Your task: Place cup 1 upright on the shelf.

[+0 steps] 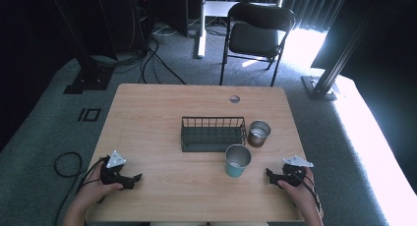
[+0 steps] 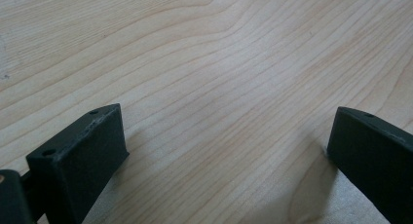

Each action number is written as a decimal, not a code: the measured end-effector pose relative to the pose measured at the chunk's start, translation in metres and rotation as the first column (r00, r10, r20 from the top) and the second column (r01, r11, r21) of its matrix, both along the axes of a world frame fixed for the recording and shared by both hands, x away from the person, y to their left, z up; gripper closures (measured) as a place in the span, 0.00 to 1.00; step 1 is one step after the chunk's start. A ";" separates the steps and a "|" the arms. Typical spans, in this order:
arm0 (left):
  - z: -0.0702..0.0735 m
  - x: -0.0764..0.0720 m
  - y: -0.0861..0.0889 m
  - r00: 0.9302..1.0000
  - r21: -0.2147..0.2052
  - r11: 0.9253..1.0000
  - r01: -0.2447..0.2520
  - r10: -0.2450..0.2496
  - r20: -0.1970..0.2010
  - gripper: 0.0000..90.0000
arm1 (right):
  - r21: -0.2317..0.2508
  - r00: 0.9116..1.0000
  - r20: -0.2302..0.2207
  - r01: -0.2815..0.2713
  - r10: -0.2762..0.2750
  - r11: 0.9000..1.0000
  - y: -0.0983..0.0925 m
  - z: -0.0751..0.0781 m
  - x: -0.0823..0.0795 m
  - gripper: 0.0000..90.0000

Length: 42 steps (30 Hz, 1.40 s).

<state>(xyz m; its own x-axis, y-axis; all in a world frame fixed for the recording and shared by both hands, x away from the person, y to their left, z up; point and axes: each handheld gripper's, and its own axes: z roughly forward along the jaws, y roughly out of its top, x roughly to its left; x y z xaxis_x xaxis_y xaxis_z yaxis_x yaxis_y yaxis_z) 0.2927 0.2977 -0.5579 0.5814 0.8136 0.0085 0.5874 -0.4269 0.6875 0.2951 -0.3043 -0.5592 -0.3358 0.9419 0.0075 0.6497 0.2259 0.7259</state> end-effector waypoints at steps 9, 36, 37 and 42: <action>0.000 0.001 0.001 1.000 0.003 1.000 0.022 -0.022 0.001 0.01 | -0.001 1.000 -0.001 -0.002 0.002 1.000 0.000 0.000 0.000 0.14; 0.008 0.012 -0.051 0.970 -0.045 0.969 0.242 -0.241 0.029 0.01 | 0.000 1.000 0.000 -0.002 0.002 1.000 0.000 0.000 0.000 0.14; 0.008 0.012 -0.054 0.968 -0.043 0.967 0.249 -0.248 0.040 0.01 | 0.000 1.000 0.000 -0.002 0.002 1.000 0.000 0.000 0.000 0.14; 0.013 0.013 -0.066 0.962 -0.049 0.962 0.268 -0.265 0.071 0.01 | 0.000 1.000 0.000 -0.002 0.002 1.000 0.000 0.000 0.000 0.14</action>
